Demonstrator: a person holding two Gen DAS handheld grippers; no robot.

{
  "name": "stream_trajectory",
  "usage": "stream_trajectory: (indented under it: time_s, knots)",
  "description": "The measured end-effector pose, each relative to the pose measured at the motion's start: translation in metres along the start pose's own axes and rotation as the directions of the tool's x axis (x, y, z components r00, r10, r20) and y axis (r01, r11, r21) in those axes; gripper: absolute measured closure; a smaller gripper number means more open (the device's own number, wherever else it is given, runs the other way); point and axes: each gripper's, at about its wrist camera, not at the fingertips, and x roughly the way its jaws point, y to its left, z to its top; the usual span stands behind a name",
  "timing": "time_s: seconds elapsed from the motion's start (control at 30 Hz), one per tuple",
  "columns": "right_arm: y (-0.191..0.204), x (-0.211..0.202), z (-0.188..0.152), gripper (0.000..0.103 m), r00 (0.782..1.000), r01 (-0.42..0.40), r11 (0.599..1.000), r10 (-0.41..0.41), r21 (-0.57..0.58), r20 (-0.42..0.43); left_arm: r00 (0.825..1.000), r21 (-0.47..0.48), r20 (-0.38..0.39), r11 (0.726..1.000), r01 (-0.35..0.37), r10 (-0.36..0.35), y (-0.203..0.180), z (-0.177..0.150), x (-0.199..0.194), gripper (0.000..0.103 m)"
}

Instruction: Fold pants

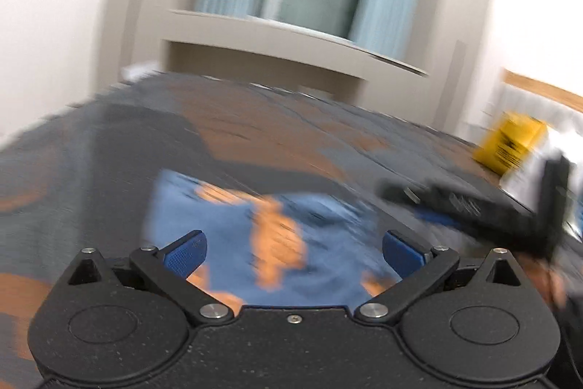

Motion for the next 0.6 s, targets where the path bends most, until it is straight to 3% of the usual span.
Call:
stream_trajectory:
  time_s: [0.1,0.17,0.27,0.43,0.5,0.53,0.6]
  knots:
    - [0.023,-0.001,0.002,0.0,0.991,0.126,0.991,-0.127,-0.033,-0.033,0.988,-0.04,0.021,0.987,-0.154,0.155,0.021,0.013,0.001,0.001]
    - [0.038,0.002,0.001,0.0,0.989,0.138,0.989,-0.141,-0.055,-0.054,0.975,-0.051,-0.004,0.974,-0.222,0.222,0.036,0.018,0.007,0.001]
    - [0.058,0.012,0.0,0.0,0.983,0.122,0.987,-0.135,-0.107,-0.126,0.956,-0.043,-0.102,0.959,-0.279,0.274,0.051,0.016,0.022,0.001]
    - [0.081,0.022,-0.014,0.0,0.95,0.14,0.967,-0.192,-0.213,-0.247,0.953,0.019,-0.196,0.972,-0.232,0.232,0.05,-0.007,0.028,0.001]
    - [0.084,0.022,-0.025,0.0,0.917,0.188,0.945,-0.266,-0.267,-0.298,0.938,0.087,-0.246,0.969,-0.231,0.246,0.045,-0.021,0.033,0.001]
    - [0.082,0.019,-0.03,0.0,0.906,0.2,0.938,-0.287,-0.284,-0.311,0.938,0.1,-0.249,0.97,-0.221,0.24,0.044,-0.028,0.031,0.001]
    - [0.074,0.01,-0.041,0.001,0.899,0.191,0.941,-0.282,-0.279,-0.336,0.942,0.073,-0.258,0.977,-0.202,0.214,0.049,-0.034,0.024,0.001]
